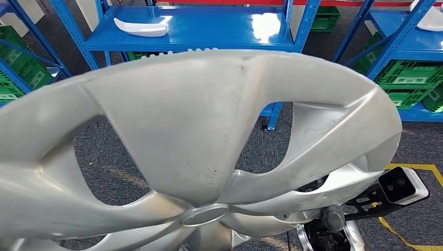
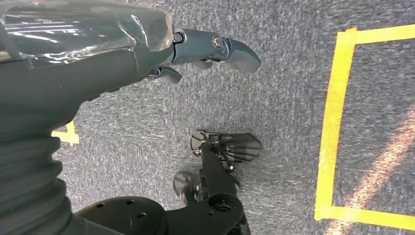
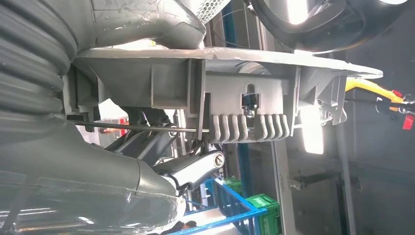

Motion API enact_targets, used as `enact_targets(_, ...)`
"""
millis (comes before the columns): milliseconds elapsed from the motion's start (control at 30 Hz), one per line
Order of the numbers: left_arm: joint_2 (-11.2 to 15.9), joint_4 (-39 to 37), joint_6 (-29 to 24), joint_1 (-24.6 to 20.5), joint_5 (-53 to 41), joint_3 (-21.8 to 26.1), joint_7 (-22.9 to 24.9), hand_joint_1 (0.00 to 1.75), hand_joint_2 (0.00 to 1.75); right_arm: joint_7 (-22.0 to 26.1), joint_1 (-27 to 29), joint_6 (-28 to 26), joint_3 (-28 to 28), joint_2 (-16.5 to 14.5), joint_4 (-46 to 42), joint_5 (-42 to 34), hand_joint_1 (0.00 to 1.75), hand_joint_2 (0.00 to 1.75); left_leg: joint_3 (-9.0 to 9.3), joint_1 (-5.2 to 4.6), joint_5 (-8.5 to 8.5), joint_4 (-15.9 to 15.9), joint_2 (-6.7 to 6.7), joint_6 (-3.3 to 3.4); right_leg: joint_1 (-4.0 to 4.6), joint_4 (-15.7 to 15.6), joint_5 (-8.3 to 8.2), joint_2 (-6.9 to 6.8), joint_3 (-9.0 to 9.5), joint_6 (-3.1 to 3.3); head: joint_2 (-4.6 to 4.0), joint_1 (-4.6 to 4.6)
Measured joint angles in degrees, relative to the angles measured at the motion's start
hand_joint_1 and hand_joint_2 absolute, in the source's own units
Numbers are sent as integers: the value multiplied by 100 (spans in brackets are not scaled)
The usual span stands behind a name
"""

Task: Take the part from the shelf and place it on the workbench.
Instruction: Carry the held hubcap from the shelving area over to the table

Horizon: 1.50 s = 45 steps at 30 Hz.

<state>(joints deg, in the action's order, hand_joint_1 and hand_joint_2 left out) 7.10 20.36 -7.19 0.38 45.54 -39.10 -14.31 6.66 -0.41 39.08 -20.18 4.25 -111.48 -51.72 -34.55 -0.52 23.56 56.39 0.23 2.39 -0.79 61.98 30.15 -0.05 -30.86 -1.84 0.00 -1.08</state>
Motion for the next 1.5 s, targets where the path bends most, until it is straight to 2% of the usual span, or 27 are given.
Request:
enact_targets(67,-6,2,0,-3,-3,0,-1,0,175,2,-4,0,0,-1,-1,8,171,175,-75,-10,-64,47,-3,-52,31,-562,-22,3,325,76,0,-3)
enact_targets(133,-8,3,0,-3,-4,0,1,0,175,4,-6,-2,1,-1,-2,12,171,175,-107,-5,-142,46,-5,-119,46,-625,-62,8,286,150,0,-2)
enact_targets(200,-2,2,-2,-1,-6,-1,1,0,175,5,-19,-4,0,-3,-2,14,171,175,-181,15,-47,136,-22,-189,17,-651,-151,-1,220,238,0,1)
enact_targets(267,7,0,-4,2,-9,-2,1,0,175,5,-31,-4,-2,-10,-2,10,171,175,-350,51,398,595,-34,-258,-11,-662,-263,-12,134,301,0,-6)
enact_targets(333,10,-1,-3,2,-10,-2,1,0,175,2,-35,-4,-2,-19,0,-5,171,175,-556,90,879,1358,-32,-320,-11,-648,-365,-14,5,307,0,-14)
enact_targets(367,10,-1,-1,2,-10,-2,1,0,175,-2,-37,-4,-2,-22,2,-15,171,175,-590,109,973,1629,-31,-342,-11,-634,-413,-14,-66,298,0,-13)
enact_targets(400,9,-1,1,1,-10,-2,1,0,175,-7,-39,-4,-2,-24,4,-22,171,175,-535,127,957,1713,-30,-356,-13,-616,-453,-13,-134,282,0,-14)
enact_targets(467,9,-1,5,-2,-10,-2,1,0,175,-14,-43,-2,-2,-29,7,-34,171,175,-74,160,693,1180,-28,-366,-20,-570,-516,-9,-253,245,0,-15)
enact_targets(533,10,-1,7,-11,-10,-1,1,0,175,-15,-54,4,-2,-32,6,-45,171,175,484,156,583,349,-43,-346,-14,-536,-574,-5,-331,179,0,-12)
enact_targets(567,9,-1,7,-11,-10,0,1,0,175,-15,-64,7,-2,-32,6,-50,171,175,620,139,589,116,-52,-320,-10,-530,-609,-7,-351,137,0,-10)
enact_targets(667,5,-1,7,-2,-10,0,1,0,175,-19,-83,11,-5,-29,5,-61,171,175,602,97,536,-14,-52,-191,-21,-534,-709,-11,-405,18,0,-16)
enact_targets(700,3,-1,7,-4,-10,0,1,0,175,-20,-82,15,-6,-27,5,-63,171,175,566,99,488,-30,-40,-136,-26,-486,-663,-9,-450,5,0,-15)
enact_targets(767,-2,0,7,-6,-10,0,1,0,175,-20,-76,22,-7,-20,5,-67,171,175,462,106,372,-60,-16,-33,-32,-63,-318,-6,-639,40,0,-4)
enact_targets(833,-4,5,3,6,-10,0,1,0,175,-19,-54,29,-8,-10,5,-72,171,175,313,76,267,-51,-6,9,-29,742,142,-4,-908,74,0,0)
enact_targets(867,-4,8,0,16,-10,0,1,0,175,-20,-40,32,-7,-4,5,-73,171,175,240,59,217,-44,-3,16,-27,1066,269,-4,-980,63,0,0)
enact_targets(900,-4,11,-4,25,-10,0,1,0,175,-20,-28,35,-7,-1,6,-73,171,175,172,41,172,-36,-1,21,-25,1189,285,-4,-946,35,0,-1)
enact_targets(933,-4,16,-8,32,-10,0,1,0,175,-20,-20,37,-6,2,6,-73,171,175,112,25,133,-28,-2,22,-20,1079,211,-4,-797,3,0,-1)
enact_targets(967,-4,21,-12,38,-10,0,1,0,175,-20,-17,39,-6,3,6,-73,171,175,64,8,99,-21,-5,21,-12,743,93,-5,-536,-12,0,-1)
enact_targets(1033,-18,45,-19,49,-11,1,1,0,175,-19,-21,39,-6,3,5,-73,171,175,-3,-14,37,-11,-9,-2,26,-181,-24,-14,80,58,0,-7)
enact_targets(1100,-28,63,-35,58,-12,2,5,0,175,-19,-24,39,-3,4,5,-71,171,175,-35,-13,-24,-8,-4,-59,74,-691,-14,-20,376,155,0,-3)
enact_targets(1167,-22,68,-56,70,-14,1,19,0,175,-19,-22,39,2,2,5,-70,171,175,-54,-2,-73,-13,1,-128,73,-751,-66,-17,356,213,0,10)
enact_targets(1233,-19,74,-66,79,-18,1,29,0,175,-19,-23,32,3,-3,5,-68,171,175,-146,13,73,146,-13,-196,32,-788,-141,-19,327,286,0,4)
enact_targets(1333,-2,78,-93,89,-28,4,30,0,175,-13,-9,-11,5,-12,5,-64,171,175,-525,72,726,1195,-30,-302,14,-778,-217,-28,251,330,0,-15)
enact_targets(1367,3,79,-107,95,-34,5,31,0,175,-10,3,-37,6,-15,5,-53,171,175,-631,92,867,1547,-29,-329,15,-761,-230,-28,221,329,0,-16)
enact_targets(1400,4,80,-119,101,-40,7,32,0,175,-9,17,-71,8,-16,5,-29,171,175,-651,110,900,1714,-28,-349,15,-739,-239,-28,195,324,0,-16)
enact_targets(1433,7,84,-130,106,-45,9,33,0,175,-6,32,-115,11,-19,5,8,171,175,-545,127,816,1620,-27,-360,15,-717,-241,-26,177,319,0,-18)
enact_targets(1500,13,91,-150,109,-54,25,34,0,175,2,54,-203,26,-31,3,100,171,175,-59,151,507,849,-28,-354,15,-681,-239,-22,164,313,0,-16)
